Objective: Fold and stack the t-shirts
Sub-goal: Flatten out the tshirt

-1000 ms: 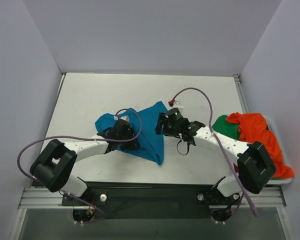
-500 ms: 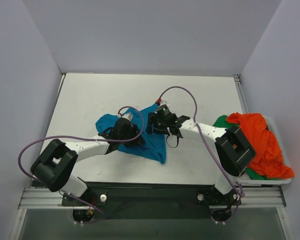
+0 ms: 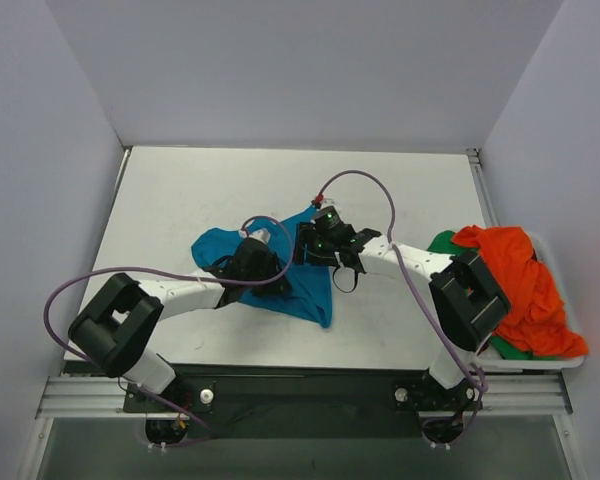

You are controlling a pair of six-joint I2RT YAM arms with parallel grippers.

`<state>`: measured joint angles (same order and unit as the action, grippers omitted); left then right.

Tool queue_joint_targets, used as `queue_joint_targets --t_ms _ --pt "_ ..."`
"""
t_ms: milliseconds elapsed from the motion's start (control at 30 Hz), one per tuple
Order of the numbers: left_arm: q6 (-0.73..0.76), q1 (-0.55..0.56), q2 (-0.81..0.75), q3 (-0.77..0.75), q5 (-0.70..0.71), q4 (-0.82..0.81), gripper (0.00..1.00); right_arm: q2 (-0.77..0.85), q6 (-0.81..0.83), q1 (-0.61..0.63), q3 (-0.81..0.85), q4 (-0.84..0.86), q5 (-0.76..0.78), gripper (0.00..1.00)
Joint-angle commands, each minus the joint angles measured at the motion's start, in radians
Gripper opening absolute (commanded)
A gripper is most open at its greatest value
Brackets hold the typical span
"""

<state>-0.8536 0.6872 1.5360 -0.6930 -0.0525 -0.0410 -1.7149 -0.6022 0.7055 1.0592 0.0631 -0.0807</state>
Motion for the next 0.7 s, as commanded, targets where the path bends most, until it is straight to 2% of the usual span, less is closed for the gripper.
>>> queue_joint_targets --t_ms 0,233,467,567,600,667 --pt "0.001 0.011 0.007 -0.017 0.014 -0.019 0.44 -0.026 0.010 -0.006 0.071 0.003 -0.025 0.57" --pt "0.008 0.017 -0.033 0.013 0.045 0.012 0.52 -0.066 0.012 -0.001 0.111 -0.013 -0.037 0.57" --pt "0.014 0.017 -0.040 0.026 0.054 -0.019 0.55 -0.101 0.007 0.011 0.136 -0.016 -0.042 0.56" --pt "0.011 0.018 -0.022 0.021 0.025 -0.043 0.50 -0.123 0.002 0.015 0.153 -0.020 -0.041 0.55" --pt "0.013 0.018 -0.019 0.021 0.013 -0.051 0.44 -0.132 0.002 0.015 0.156 -0.022 -0.041 0.54" --pt "0.010 0.017 -0.019 0.021 0.010 -0.068 0.39 -0.138 0.001 0.017 0.163 -0.026 -0.041 0.53"
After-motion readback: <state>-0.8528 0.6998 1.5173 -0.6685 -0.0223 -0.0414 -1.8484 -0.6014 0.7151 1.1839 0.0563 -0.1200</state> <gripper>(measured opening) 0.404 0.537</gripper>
